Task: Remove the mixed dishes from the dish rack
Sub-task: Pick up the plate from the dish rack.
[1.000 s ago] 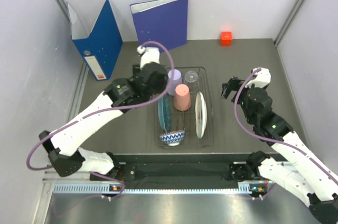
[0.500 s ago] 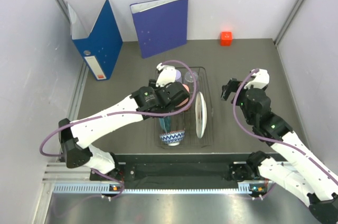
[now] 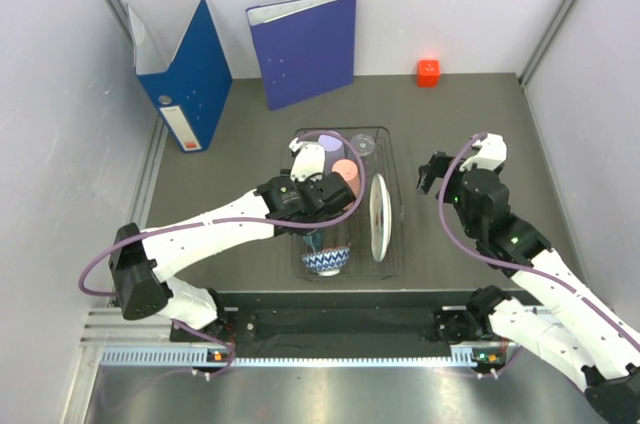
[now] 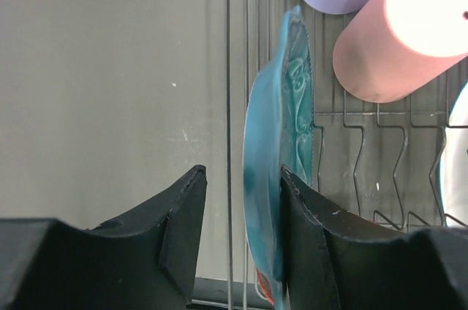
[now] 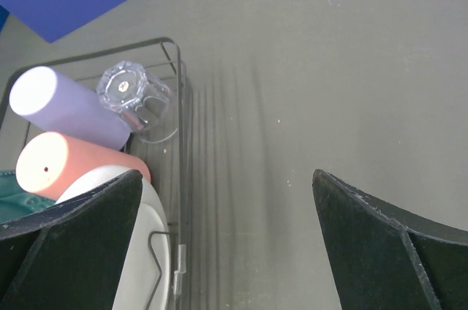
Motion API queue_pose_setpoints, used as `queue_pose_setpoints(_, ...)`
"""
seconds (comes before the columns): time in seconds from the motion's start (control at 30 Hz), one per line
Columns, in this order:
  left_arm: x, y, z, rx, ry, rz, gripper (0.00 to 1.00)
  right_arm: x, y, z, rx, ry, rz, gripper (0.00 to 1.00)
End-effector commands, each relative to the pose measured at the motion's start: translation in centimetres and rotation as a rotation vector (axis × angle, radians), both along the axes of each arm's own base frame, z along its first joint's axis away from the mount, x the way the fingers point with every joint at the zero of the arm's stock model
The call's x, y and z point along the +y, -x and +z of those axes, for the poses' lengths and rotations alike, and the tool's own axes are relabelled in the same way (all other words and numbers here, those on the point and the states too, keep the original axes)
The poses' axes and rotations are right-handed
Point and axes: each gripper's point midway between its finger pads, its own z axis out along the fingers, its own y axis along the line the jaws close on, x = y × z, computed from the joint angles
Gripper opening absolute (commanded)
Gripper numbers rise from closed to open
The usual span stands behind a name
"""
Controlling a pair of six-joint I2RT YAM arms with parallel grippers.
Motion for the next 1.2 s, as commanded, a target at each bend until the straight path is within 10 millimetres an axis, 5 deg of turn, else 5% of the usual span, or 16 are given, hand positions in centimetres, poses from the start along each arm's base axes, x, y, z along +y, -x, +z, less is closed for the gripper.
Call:
queue_pose_setpoints(0.0, 0.1, 0.3, -0.9, -0.015, 0.072, 0.056, 0.48, 0.5, 0.0, 0.3, -0.013, -0.023, 0.016, 1.00)
queue_pose_setpoints(0.43, -0.4, 0.2, -0.5, -0.048, 0.057, 0.067, 0.37, 0.5, 0.0, -0.2, -0.004, -0.017, 0.016, 1.00)
queue_pose_setpoints(0.5, -0.4, 0.1, -0.1, -0.056, 0.054, 0.070, 0.31, 0.4, 0.0, -0.3, -0.002, -0.016, 0.014, 1.00)
queue_pose_setpoints(0.63, -0.5, 0.3, 0.0, -0.057, 0.040, 0.069, 0.00, 0.5, -0.1, -0.3, -0.001, -0.017, 0.017, 1.00)
queue_pose_setpoints(0.87, -1.0, 0.4, 1.0, -0.073, 0.045, 0.062, 0.00, 0.5, 0.0, -0.3, -0.002, -0.018, 0.019, 1.00)
queue_pose_setpoints(1.17, -2.1, 0.1, 4.6, -0.119, 0.104, 0.038, 0.00, 0.5, 0.0, -0.2, -0.004, -0.019, 0.017, 1.00)
